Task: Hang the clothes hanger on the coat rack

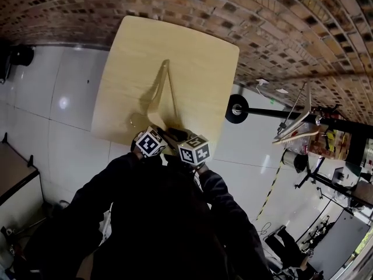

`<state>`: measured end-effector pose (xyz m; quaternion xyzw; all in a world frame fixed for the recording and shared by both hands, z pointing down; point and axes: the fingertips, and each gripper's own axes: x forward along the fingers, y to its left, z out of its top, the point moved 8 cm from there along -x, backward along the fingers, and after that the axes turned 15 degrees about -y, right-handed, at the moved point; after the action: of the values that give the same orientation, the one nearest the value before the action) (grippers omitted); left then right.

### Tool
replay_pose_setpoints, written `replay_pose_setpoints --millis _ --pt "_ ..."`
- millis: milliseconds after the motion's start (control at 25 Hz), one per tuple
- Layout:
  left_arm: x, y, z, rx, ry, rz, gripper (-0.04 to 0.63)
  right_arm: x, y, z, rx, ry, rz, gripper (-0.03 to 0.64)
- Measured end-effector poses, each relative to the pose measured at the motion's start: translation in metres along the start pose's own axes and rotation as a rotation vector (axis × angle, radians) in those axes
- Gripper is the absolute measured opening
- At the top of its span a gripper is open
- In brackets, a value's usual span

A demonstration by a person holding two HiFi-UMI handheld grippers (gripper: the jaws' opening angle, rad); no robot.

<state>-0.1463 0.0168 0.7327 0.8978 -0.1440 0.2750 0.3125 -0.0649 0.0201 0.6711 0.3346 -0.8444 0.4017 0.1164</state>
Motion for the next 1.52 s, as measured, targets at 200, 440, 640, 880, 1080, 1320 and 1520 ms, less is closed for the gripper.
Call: replay_pose_setpoints --millis 200,440,640,880,1080,1320,1520 --pt "-0.002 -0.007 0.002 0.046 -0.015 -0.001 0.046 0.01 -0.001 0.001 -0.184 0.086 -0.065 0.1" --pt "0.002 -0.015 -0.005 0.352 0.035 0.037 0.034 0.012 -0.011 -0.005 -0.117 0.144 -0.039 0.132" --pt "-0.009 -0.022 0.008 0.577 -0.031 0.015 0.027 0.003 -0.01 0.005 -0.024 0.059 0.041 0.141" --pt "-0.018 -0.038 0.046 0.851 -0.022 -0.031 0.0 -0.031 -0.009 0.028 0.017 -0.139 0.102 0.13" --pt "-0.012 -0.052 0.061 0.993 0.047 -0.068 0.0 -0.053 -0.011 0.03 0.065 -0.258 0.068 0.11" --pt "0.0 -0.062 0.08 1.272 0.224 -0.024 0.003 -0.07 -0.005 0.035 -0.031 -0.283 -0.08 0.12" --pt "-0.001 -0.075 0.102 1.109 0.103 -0.097 0.0 -0.091 -0.007 0.045 0.02 -0.342 -0.098 0.103"
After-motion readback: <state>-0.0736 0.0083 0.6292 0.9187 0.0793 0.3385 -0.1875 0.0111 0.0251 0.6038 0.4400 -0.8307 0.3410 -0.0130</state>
